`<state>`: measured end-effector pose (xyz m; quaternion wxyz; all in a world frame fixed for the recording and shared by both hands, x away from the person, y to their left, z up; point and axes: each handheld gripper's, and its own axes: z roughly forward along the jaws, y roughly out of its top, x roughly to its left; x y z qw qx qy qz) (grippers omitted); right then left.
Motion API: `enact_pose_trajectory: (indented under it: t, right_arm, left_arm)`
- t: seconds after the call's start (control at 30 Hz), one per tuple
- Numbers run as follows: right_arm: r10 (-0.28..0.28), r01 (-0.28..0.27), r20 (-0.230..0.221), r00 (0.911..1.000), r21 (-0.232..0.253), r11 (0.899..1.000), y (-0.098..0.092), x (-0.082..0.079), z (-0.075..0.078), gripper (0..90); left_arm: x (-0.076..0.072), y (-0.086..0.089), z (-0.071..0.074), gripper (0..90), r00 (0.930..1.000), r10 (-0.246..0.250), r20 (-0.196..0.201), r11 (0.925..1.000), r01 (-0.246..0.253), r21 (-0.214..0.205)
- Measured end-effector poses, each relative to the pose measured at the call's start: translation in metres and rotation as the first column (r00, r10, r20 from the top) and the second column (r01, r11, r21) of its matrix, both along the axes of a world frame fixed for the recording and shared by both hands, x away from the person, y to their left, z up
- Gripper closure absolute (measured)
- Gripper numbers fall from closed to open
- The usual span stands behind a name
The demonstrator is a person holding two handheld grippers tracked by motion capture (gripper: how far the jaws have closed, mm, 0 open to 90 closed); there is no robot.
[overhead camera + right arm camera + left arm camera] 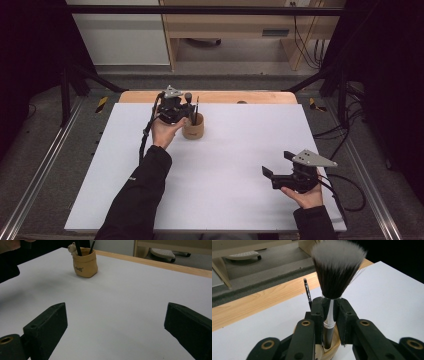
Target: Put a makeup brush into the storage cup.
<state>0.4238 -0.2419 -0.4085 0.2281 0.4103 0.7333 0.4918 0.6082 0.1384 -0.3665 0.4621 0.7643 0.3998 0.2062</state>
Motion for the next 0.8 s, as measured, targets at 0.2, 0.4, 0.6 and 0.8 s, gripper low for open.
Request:
enact_pose_trajectory:
  t: [0.2, 0.4, 0.6, 0.8]
  right_arm:
    - [0.001, -0.001, -0.001, 1.0, -0.003, 1.0, 0.0, 0.0, 0.0, 5.4]
    - [0.002, -0.002, -0.001, 1.0, -0.002, 1.0, 0.001, 0.0, 0.0, 5.3]
    - [0.003, -0.003, -0.001, 1.0, -0.002, 1.0, 0.0, 0.0, 0.0, 5.3]
    - [0.005, -0.005, -0.001, 1.0, -0.003, 1.0, 0.001, 0.0, -0.001, 5.3]
  left_arm:
    - [0.001, 0.001, -0.006, 76.5, 1.0, 0.0, -0.009, 1.0, 0.0, -0.005]
    - [0.0, 0.0, -0.012, 76.5, 0.9998, -0.001, -0.018, 1.0, 0.001, -0.008]
    - [0.0, -0.002, -0.019, 76.5, 0.9996, -0.004, -0.028, 1.0, 0.004, -0.004]
    - [0.0, -0.006, -0.025, 76.5, 0.9994, -0.006, -0.034, 1.0, 0.006, 0.003]
